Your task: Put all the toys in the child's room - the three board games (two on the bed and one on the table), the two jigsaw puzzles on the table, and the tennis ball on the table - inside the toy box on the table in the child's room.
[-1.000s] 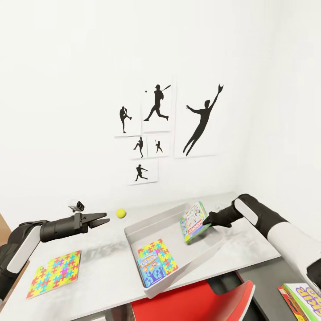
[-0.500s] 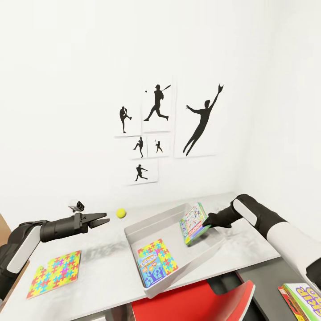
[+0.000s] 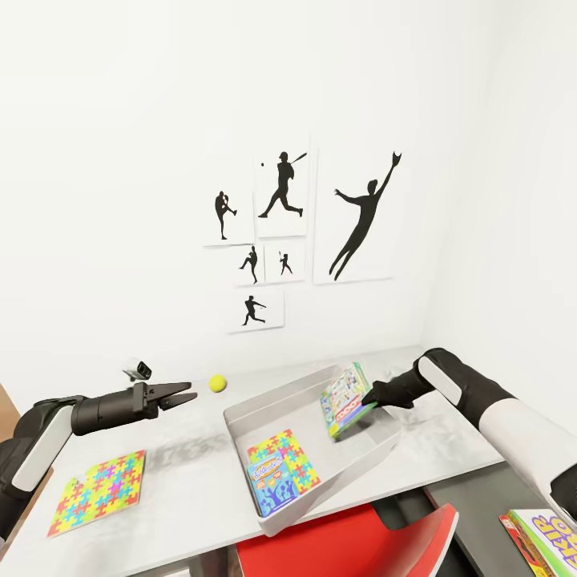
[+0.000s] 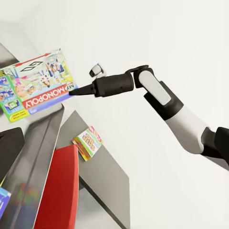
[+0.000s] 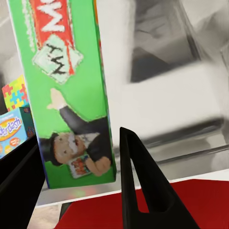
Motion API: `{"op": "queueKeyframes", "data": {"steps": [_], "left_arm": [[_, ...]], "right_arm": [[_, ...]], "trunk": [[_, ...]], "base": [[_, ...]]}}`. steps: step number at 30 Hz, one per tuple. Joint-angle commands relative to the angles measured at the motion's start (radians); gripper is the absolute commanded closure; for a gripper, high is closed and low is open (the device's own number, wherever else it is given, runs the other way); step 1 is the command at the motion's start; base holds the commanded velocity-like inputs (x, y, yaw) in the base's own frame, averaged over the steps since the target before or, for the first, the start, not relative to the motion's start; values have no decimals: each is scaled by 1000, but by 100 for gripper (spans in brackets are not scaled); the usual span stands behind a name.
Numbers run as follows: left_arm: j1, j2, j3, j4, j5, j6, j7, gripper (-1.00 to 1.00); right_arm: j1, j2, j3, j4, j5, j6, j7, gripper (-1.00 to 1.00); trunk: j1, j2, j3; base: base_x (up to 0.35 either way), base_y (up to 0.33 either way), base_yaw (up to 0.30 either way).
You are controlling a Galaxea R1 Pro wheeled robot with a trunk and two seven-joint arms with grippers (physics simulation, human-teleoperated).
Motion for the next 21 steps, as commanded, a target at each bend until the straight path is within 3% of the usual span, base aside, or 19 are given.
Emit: {"op": "queueKeyframes", "data": {"steps": [1, 8, 11, 14, 21], "left_arm": [[-1, 1, -2, 0, 3, 5, -2, -100], [-1, 1, -2, 0, 4, 5, -3, -100], [-1, 0, -2, 0, 5, 5, -3, -100], [-1, 0, -2, 0, 5, 5, -3, -100], [-1, -1, -2, 0, 3, 5, -3, -100]], "right_arm": [[-1, -1, 6, -1, 8, 0, 17, 100], [-1, 0, 19, 1, 8, 0, 96, 100], [-2, 0, 87, 1, 11, 0, 153, 100], [-3, 1, 122, 2, 14, 0, 191, 100], [-3, 5, 145, 11, 17, 0, 213, 100]], "trunk": [[1, -1, -1], [1, -1, -1], [1, -1, -1], [1, -1, -1], [1, -1, -1]], "base": [[0, 0, 0], [0, 0, 0], [0, 0, 0], [0, 0, 0], [0, 0, 0]]}}
